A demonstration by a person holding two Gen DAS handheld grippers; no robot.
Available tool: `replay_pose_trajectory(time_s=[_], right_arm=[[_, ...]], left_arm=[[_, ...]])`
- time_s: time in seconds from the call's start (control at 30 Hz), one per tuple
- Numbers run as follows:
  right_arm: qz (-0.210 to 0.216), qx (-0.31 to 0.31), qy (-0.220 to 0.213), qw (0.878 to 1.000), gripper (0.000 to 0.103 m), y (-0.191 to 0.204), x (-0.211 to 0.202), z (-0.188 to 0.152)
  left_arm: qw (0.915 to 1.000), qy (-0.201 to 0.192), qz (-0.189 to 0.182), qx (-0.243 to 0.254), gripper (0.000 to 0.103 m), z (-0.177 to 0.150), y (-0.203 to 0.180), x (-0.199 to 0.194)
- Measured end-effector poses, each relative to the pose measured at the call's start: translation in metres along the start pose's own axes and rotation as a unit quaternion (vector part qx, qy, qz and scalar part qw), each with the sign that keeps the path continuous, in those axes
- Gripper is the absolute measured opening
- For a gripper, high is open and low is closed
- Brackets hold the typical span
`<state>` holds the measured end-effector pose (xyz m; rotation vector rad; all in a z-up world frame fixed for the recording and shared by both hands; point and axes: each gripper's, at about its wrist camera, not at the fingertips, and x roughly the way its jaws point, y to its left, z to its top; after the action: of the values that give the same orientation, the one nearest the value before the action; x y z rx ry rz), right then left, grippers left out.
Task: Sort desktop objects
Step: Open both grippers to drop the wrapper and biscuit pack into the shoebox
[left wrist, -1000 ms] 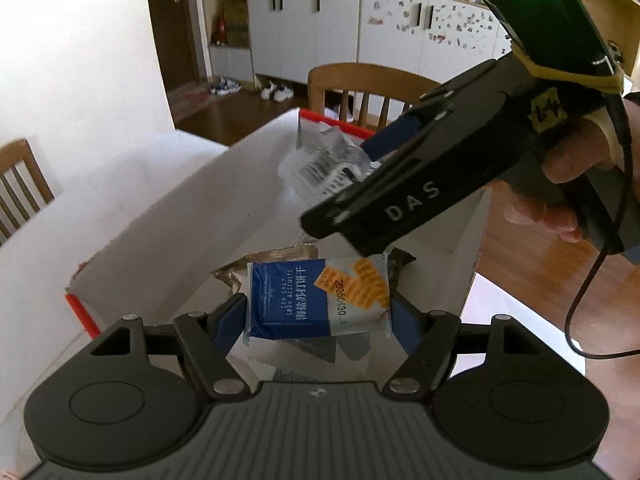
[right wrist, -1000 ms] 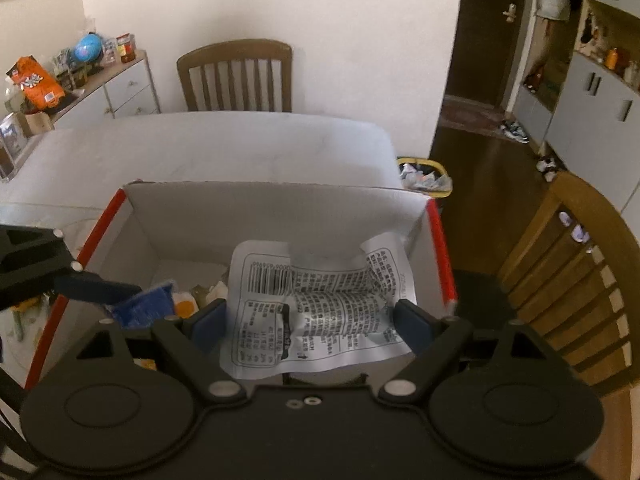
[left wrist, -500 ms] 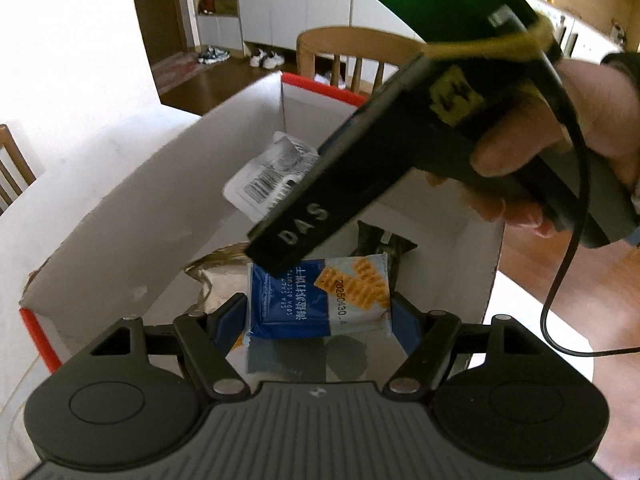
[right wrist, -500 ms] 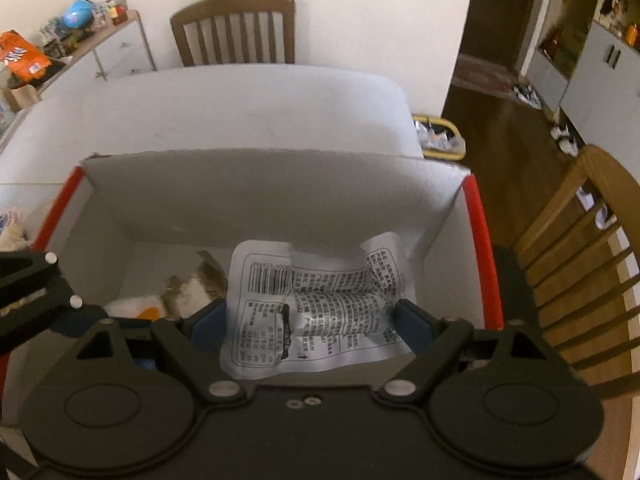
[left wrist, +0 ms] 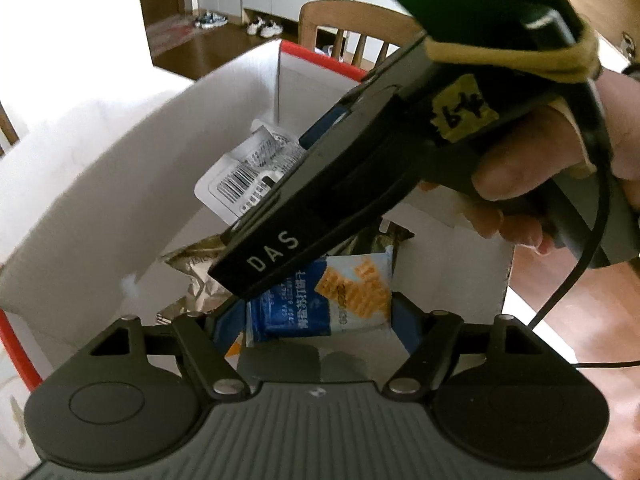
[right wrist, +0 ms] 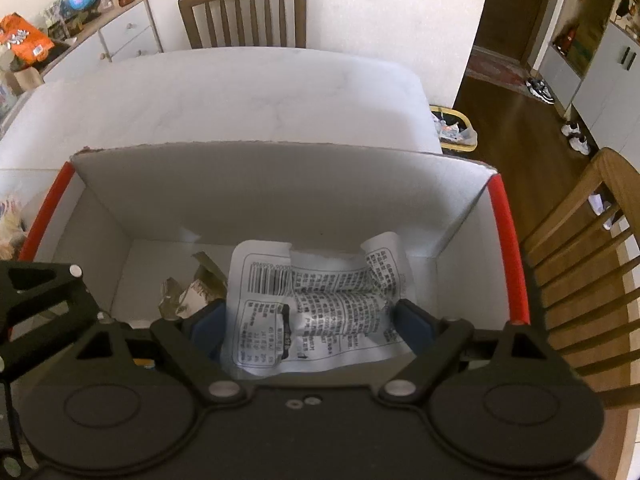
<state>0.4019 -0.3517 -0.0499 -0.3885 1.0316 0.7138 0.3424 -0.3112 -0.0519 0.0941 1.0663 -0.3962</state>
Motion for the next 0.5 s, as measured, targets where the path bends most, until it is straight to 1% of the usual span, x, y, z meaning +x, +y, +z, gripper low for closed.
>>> replay_pose_trajectory(time_s=[0.17, 0.23, 0.3, 0.5], right_arm=[[0.003, 0.002, 0.003, 1.0, 0.09, 0.002, 0.005, 0.001], [0.004, 0.003, 0.0, 1.0, 0.09, 0.002, 0.006, 0.002], [0.002, 0.004, 0.001, 1.0, 0.09, 0.003, 0.005, 0.001], [-0.002, 0.011, -0.003, 1.0, 0.091, 0.002, 0.003, 0.005]], left_arm=[[0.9998, 0.002, -0.012, -0.013, 0.079, 0.002, 0.005, 0.001], [0.9998, 0.003, -0.014, -0.017, 0.08, -0.006, 0.004, -0.002], [0.9996, 0.001, -0.015, -0.023, 0.081, -0.006, 0.006, -0.003], [0.9982, -0.01, -0.03, -0.05, 0.086, -0.008, 0.015, -0.01]])
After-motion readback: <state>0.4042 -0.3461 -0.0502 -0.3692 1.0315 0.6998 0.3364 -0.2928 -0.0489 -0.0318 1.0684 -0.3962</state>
